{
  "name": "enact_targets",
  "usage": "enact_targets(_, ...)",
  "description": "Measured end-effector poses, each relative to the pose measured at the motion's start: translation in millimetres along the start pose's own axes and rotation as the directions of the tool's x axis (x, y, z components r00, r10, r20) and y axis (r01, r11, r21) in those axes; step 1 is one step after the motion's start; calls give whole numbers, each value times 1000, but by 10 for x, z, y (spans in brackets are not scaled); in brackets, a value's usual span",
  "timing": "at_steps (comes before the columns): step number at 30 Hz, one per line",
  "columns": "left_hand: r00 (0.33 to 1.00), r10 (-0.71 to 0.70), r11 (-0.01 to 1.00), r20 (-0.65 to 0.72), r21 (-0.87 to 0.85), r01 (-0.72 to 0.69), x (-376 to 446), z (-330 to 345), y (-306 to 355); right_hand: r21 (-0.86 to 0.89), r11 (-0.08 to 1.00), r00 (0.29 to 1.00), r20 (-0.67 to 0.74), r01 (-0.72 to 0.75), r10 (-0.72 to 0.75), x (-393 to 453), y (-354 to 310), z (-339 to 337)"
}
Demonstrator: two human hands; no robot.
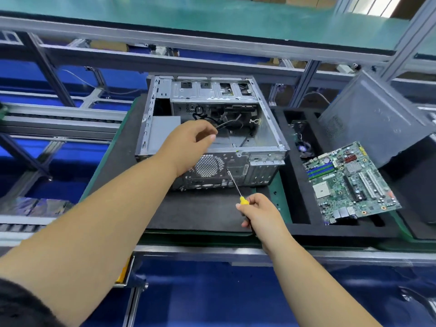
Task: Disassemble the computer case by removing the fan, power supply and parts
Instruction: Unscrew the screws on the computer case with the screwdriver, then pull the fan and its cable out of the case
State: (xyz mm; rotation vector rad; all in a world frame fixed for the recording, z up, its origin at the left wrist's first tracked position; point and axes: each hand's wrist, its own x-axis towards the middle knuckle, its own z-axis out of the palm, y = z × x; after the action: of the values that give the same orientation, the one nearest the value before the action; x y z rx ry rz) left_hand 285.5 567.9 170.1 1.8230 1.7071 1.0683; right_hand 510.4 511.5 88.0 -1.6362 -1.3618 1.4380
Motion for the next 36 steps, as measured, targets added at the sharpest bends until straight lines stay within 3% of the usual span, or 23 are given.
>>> enact_targets(4,992,-122,982,-32,-150,116,-123,293,360,20,998,998,36,54,-54,38,-148,-415)
enact_targets(9,955,-277,888,104,-352,296,-31,697,874,34,991,990,51,128,-129,137,-278,-927)
enact_targets(13,932,-313,826,182,-433,362,105,985,1145,21,990,987,72,142,-144,231,-315,-1285)
enact_targets(20,934,-341,869,109,-343,358,231,1550,1306,41,994,990,89,105,-109,405,-155,-1793)
enact_targets(23,933,-349,906,89,-223,360,188,1843,1274,6,997,996,48,78,-78,475,7,-1986)
enact_targets(26,924,-344,935,166,-30,354,80,2174,1180,-79,995,997,-24,66,-69,559,166,-2147)
enact_targets(29,876,-423,906,230,123,405,-5,2453,1015,-124,991,995,-77,46,-56,655,277,-2246)
enact_targets(32,799,-538,843,268,164,512,-51,2629,850,-157,987,994,-98,32,-48,753,360,-2303)
enact_targets(36,766,-580,815,278,206,542,-36,2722,734,-257,965,993,-93,47,-73,901,441,-2334)
